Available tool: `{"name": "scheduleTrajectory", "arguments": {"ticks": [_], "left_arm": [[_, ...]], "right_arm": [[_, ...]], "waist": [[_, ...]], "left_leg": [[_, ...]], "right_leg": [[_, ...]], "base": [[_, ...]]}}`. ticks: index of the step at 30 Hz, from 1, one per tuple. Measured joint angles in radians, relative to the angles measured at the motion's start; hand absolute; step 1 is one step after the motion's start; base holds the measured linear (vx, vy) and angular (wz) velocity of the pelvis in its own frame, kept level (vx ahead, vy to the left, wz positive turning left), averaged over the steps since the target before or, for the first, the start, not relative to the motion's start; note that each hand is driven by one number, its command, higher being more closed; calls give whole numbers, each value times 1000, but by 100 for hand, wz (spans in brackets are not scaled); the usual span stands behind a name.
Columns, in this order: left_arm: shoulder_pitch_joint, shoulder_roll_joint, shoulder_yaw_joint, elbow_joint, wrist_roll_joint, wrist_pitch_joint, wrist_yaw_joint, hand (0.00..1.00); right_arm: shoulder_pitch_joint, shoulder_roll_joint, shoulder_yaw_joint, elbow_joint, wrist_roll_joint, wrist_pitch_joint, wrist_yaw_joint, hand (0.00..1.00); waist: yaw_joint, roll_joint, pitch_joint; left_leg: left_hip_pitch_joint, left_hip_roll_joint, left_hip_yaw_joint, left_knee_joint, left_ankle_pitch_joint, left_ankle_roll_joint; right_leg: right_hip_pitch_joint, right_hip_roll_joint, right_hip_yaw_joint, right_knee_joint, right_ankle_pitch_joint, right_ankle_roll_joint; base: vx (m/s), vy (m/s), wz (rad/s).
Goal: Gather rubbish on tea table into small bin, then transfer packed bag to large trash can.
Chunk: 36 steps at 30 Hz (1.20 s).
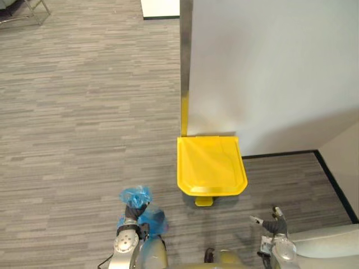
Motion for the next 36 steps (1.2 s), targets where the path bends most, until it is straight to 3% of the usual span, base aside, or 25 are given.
{"name": "scheduleTrajectory", "arguments": {"ticks": [1, 3, 7, 14, 16, 18, 20, 22, 24, 26, 27, 28, 29, 31, 33, 35, 36], "left_arm": [[1, 0, 0, 1, -1, 0, 0, 100], [7, 11, 1, 17, -2, 0, 3, 100], [3, 23, 2, 96, -2, 1, 4, 100], [-1, 21, 11, 100, -3, 1, 4, 100], [0, 20, 10, 93, -3, 1, 3, 100], [2, 24, 7, 90, -9, 2, 4, 100], [0, 34, -1, 87, -12, 2, 5, 100], [-7, 48, -9, 87, -13, 3, 8, 100], [-37, 60, -10, 90, -13, 3, 19, 100], [-91, 58, -10, 100, -13, 2, 22, 100], [-101, 57, -10, 105, -13, 2, 23, 100], [-125, 38, -10, 139, -12, 3, 24, 100], [-129, 25, -14, 139, -12, 2, 24, 100], [-135, 24, -26, 140, -12, 2, 22, 100], [-135, 18, -35, 146, -13, 2, 22, 100], [-153, 9, -48, 150, -13, 2, 21, 100], [-164, 8, -52, 156, -13, 2, 21, 100]], "right_arm": [[0, 2, 0, 1, 0, -1, -1, 0], [-1, 22, 1, 3, 0, -3, -2, 0], [-6, 30, 0, 29, -1, -7, -2, 0], [-21, 28, -4, 65, -2, -4, -2, 0], [-24, 28, -5, 65, -2, -3, -2, 0], [-16, 29, -6, 65, -1, 0, -2, 0], [-20, 36, -6, 65, 0, 0, -2, 0], [-22, 43, -6, 64, 2, 7, -2, 0], [-36, 43, -7, 64, 8, 8, -3, 0], [-44, 38, -19, 65, 10, 11, -17, 0], [-42, 33, -23, 66, 10, 14, -21, 0], [-44, 7, -30, 67, 9, 27, -24, 0], [-42, -2, -52, 64, 9, 29, -24, 0], [-50, -5, -84, 63, 10, 32, -22, 0], [-41, -9, -114, 63, 29, 35, -19, 0], [-50, -9, -130, 59, 53, 36, -18, 0], [-55, -5, -130, 59, 54, 36, -18, 0]], "waist": [[-7, 7, -4], [-12, -19, -6], [-13, -25, -21], [-18, 11, -20], [-19, 14, -15], [-20, -11, 5], [-23, -17, 31], [-33, -22, 42], [-35, -29, 67], [-41, -26, 100], [-43, -26, 105], [-48, 1, 112], [-44, 20, 121], [-44, 23, 121], [-49, 42, 116], [-46, 74, 96], [-48, 72, 96]], "left_leg": [[12, -6, 4, -36, -5, -12], [23, -28, 19, -76, 15, -9], [52, -55, 55, -119, 20, 0], [60, -42, 101, -16, -44, 32], [52, -34, 96, 39, -95, 30], [81, -56, 82, 88, -156, 43], [121, -64, 70, 102, -175, 63], [137, -63, 35, 123, -195, 76], [153, -53, 13, 142, -211, 66], [153, -42, -31, 209, -266, 44], [158, -43, -46, 232, -286, 35], [179, -26, -90, 260, -326, 24], [197, -23, -114, 253, -338, 14], [224, -23, -133, 215, -347, -2], [259, -13, -174, 166, -349, -24], [264, 25, -223, 105, -300, -83], [264, 33, -235, 93, -284, -94]], "right_leg": [[1, -3, -6, -4, 5, 7], [3, -22, 2, -28, 24, 29], [31, -32, 43, -126, 88, 56], [56, -17, 98, -143, 114, 73], [49, -26, 101, -86, 75, 82], [14, -63, 95, 111, 16, 86], [-76, -76, 92, 337, 31, 41], [-123, -69, 57, 350, -9, 33], [-177, -53, 18, 287, -4, 35], [-210, -37, -21, 40, 86, 65], [-210, -37, -13, 13, 102, 65], [-194, -29, -20, 70, 109, 69], [-202, -20, -14, 129, 62, 73], [-230, -11, 4, 223, 22, 42], [-229, 9, -9, 269, -39, 32], [-231, 50, -60, 264, -86, 35], [-231, 53, -70, 266, -92, 33]], "base": [[-105, 118, 23], [-102, 127, 4], [-58, 166, -22], [11, 78, -27], [-10, 88, -2], [10, 32, 21], [56, 9, 21], [120, -65, 36], [123, -111, 37], [183, -192, 55], [220, -209, 61], [259, -213, 44], [280, -218, 38], [310, -264, 29], [354, -261, 24], [337, -207, 6], [280, -229, 13]]}}
